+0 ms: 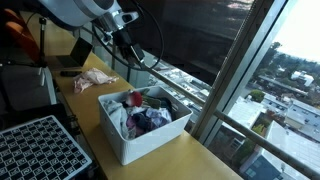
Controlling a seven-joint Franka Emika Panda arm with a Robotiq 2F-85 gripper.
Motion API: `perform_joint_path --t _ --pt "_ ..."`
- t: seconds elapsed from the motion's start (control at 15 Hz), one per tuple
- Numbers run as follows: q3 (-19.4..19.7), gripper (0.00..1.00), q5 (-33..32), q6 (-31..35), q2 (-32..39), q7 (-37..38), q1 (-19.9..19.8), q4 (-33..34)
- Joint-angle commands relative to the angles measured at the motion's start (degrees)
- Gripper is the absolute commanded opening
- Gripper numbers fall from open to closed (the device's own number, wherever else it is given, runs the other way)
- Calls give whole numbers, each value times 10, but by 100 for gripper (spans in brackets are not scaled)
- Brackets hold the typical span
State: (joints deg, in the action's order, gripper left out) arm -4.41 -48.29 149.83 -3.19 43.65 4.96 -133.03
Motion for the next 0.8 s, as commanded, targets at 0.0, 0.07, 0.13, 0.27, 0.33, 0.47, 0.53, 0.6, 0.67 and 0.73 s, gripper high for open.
perform_joint_path --t 0.0,0.07,0.13,0.27,0.33,0.47,0.53,0.6,0.67,0.73 --pt "-21 100 20 21 -16 -5 20 -23" --pt "-36 100 16 28 1 8 32 -17" --pt "-46 100 12 38 16 18 42 -15" --pt "-63 100 -2 79 72 40 58 5" --pt "-70 100 -6 99 98 49 66 15" --pt "-80 100 -16 135 149 62 82 37" --pt "-82 100 -18 152 178 63 90 51" --pt "-85 100 -13 170 203 57 95 64" --pt "-89 100 -6 192 234 51 99 80" --pt "-97 100 4 215 264 41 100 96"
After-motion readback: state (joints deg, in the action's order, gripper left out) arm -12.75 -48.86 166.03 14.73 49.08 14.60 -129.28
